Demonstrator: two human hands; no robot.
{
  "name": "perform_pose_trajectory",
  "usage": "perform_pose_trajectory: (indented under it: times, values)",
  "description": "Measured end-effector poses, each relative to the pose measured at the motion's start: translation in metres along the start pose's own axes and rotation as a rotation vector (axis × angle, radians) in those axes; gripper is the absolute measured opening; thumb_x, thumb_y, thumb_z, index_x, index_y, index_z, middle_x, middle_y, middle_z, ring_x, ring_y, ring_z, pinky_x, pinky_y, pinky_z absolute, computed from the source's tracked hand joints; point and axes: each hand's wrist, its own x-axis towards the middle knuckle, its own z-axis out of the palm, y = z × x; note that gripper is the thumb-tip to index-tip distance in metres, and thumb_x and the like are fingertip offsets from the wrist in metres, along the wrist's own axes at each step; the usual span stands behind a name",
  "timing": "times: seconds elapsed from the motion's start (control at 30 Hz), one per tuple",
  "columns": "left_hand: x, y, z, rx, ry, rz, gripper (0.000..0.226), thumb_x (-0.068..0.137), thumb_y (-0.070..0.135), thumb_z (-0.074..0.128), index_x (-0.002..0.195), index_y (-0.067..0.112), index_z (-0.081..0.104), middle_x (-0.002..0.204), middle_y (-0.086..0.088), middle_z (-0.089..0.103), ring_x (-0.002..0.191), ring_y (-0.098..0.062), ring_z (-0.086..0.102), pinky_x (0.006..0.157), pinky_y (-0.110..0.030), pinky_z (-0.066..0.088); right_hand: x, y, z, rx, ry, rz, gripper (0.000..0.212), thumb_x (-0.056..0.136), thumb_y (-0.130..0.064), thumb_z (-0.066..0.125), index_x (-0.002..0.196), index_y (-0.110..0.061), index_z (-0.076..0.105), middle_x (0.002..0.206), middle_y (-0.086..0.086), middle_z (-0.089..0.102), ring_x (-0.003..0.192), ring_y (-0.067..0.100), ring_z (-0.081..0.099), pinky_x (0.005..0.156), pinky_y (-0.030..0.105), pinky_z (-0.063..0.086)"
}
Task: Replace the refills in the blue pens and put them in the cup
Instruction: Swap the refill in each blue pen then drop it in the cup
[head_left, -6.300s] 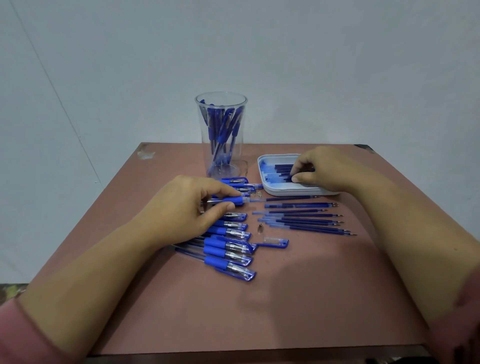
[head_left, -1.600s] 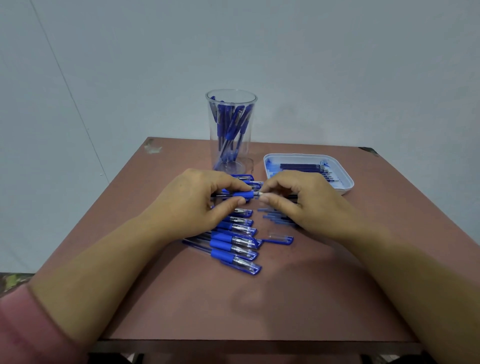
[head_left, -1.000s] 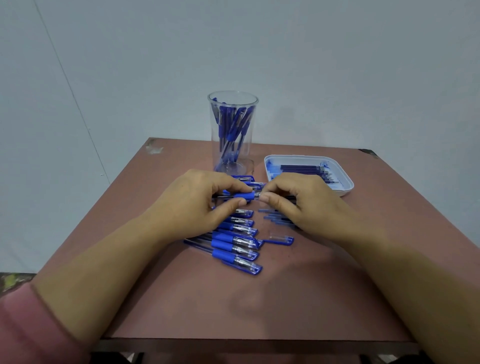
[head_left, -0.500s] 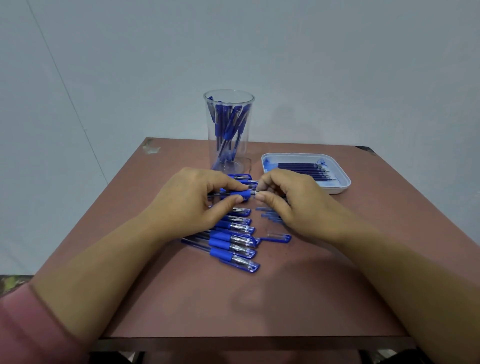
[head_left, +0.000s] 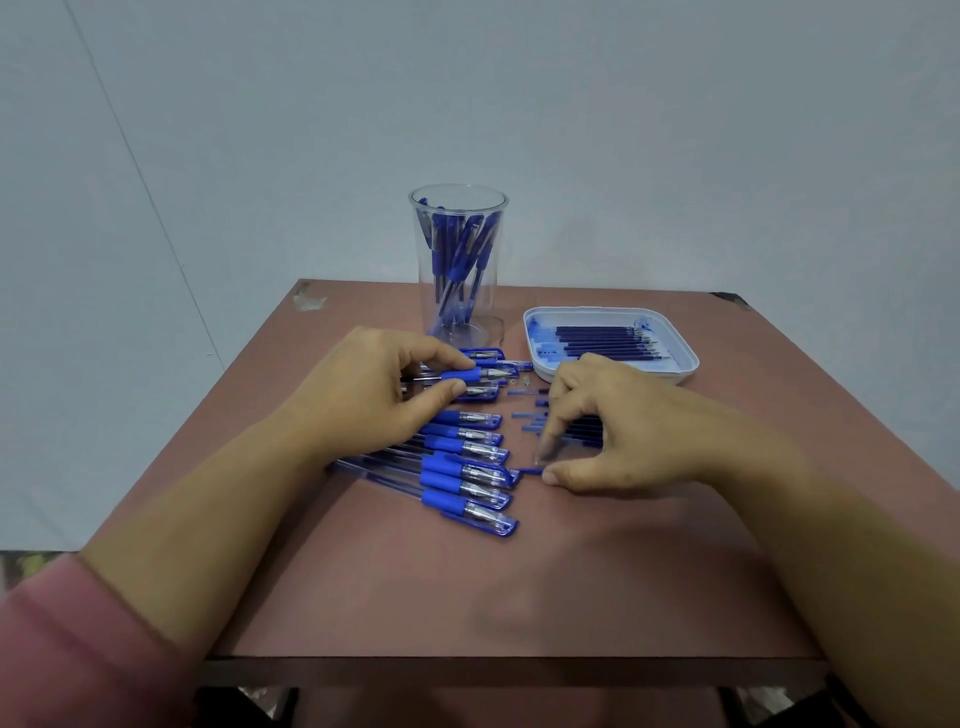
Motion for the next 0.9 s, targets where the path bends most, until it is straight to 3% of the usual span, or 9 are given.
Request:
perform_pose_trajectory:
  times: [0.17, 0.3, 0.43, 0.63, 0.73, 0.9]
  values:
    - [0.0, 0.0, 0.001, -0.023, 0.004, 0.0, 0.02, 0.086, 0.036, 0.071, 0.105, 0.038, 0.072, 0.08, 0.011, 0.073, 0.065, -0.014, 0.065, 0.066, -0.039, 0.055, 0.002, 0.002, -0.001, 0.054, 0.043, 0.059, 0.01, 0.077, -0.034, 0.076, 0.082, -0.033, 0.067, 0.088, -0.017, 0.061, 0.089, -0.002, 0.054, 0.075, 0.012, 0.042]
    - [0.0, -0.002, 0.003, -0.043, -0.022, 0.025, 0.025, 0.083, 0.052, 0.062, 0.105, 0.042, 0.069, 0.079, 0.005, 0.073, 0.063, -0.016, 0.065, 0.062, -0.038, 0.054, 0.003, 0.006, -0.004, 0.206, 0.192, 0.096, 0.011, 0.082, -0.026, 0.074, 0.084, -0.032, 0.065, 0.078, -0.012, 0.065, 0.074, 0.004, 0.058, 0.067, 0.014, 0.047]
    - [0.0, 0.001, 0.005, -0.049, -0.035, 0.056, 0.026, 0.082, 0.051, 0.061, 0.104, 0.039, 0.071, 0.081, 0.006, 0.073, 0.066, -0.015, 0.067, 0.063, -0.038, 0.054, 0.009, 0.009, 0.0, 0.156, 0.318, 0.038, 0.012, 0.085, -0.031, 0.07, 0.089, -0.036, 0.06, 0.088, -0.02, 0.062, 0.085, 0.0, 0.056, 0.073, 0.011, 0.043]
    - [-0.001, 0.01, 0.007, -0.08, -0.008, 0.102, 0.022, 0.085, 0.045, 0.064, 0.103, 0.035, 0.073, 0.085, 0.016, 0.072, 0.066, -0.014, 0.067, 0.062, -0.037, 0.054, 0.016, 0.001, 0.013, 0.221, 0.361, 0.005, 0.011, 0.084, -0.031, 0.072, 0.093, -0.031, 0.066, 0.091, -0.017, 0.063, 0.09, 0.003, 0.059, 0.08, 0.018, 0.047]
    - [-0.003, 0.014, 0.009, -0.085, 0.02, 0.108, 0.019, 0.085, 0.036, 0.068, 0.102, 0.033, 0.074, 0.077, 0.014, 0.071, 0.059, -0.015, 0.064, 0.057, -0.033, 0.05, 0.019, -0.001, 0.02, 0.263, 0.423, -0.006, 0.01, 0.084, -0.028, 0.073, 0.093, -0.029, 0.068, 0.09, -0.015, 0.066, 0.089, 0.004, 0.061, 0.08, 0.021, 0.048]
    - [-0.005, 0.019, 0.012, -0.042, 0.031, 0.094, 0.017, 0.085, 0.03, 0.068, 0.101, 0.028, 0.075, 0.063, 0.016, 0.063, 0.051, -0.011, 0.053, 0.049, -0.02, 0.041, 0.02, 0.001, 0.03, 0.199, 0.534, -0.077, 0.011, 0.084, -0.022, 0.073, 0.094, -0.02, 0.071, 0.085, -0.017, 0.064, 0.085, 0.004, 0.059, 0.074, 0.013, 0.045]
